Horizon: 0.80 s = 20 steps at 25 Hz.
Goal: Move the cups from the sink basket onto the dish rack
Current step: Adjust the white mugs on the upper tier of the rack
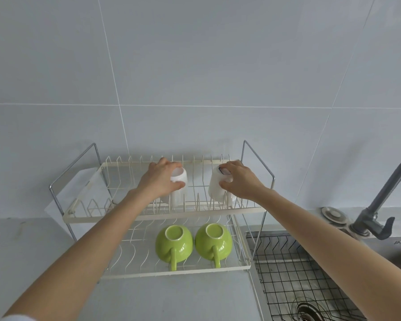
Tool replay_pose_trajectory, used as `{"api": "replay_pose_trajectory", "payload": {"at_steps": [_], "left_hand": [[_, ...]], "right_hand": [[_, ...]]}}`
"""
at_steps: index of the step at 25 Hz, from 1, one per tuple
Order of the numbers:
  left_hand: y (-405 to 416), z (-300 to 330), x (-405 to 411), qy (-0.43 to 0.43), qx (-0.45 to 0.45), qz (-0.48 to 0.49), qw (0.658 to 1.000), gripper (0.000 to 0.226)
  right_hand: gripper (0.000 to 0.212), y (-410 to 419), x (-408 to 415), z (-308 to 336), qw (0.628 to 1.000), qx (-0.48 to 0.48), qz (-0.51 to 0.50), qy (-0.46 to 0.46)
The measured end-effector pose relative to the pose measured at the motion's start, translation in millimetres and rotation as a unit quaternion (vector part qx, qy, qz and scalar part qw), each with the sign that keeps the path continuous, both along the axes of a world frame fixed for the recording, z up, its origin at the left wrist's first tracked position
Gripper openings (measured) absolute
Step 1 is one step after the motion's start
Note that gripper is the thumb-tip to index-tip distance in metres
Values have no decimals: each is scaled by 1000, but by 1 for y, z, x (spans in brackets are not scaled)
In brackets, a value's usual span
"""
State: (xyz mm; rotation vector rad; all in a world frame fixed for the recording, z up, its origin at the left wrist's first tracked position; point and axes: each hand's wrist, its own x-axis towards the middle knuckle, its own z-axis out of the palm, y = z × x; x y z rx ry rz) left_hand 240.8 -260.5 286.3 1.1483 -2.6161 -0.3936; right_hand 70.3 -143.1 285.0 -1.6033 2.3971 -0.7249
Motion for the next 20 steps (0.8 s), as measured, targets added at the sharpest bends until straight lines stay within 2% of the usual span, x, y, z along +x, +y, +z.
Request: {"api": "replay_pose_trajectory", "payload": {"at_steps": [9, 20], "left_hand": [[7, 4, -28, -21, -9, 1, 1000, 54], [16, -1, -30, 16, 9, -1, 1000, 54]], "right_hand": [[48, -5, -2, -2, 1000, -11, -8, -19], [48, 0, 2, -4, 999, -22, 8, -31]]}}
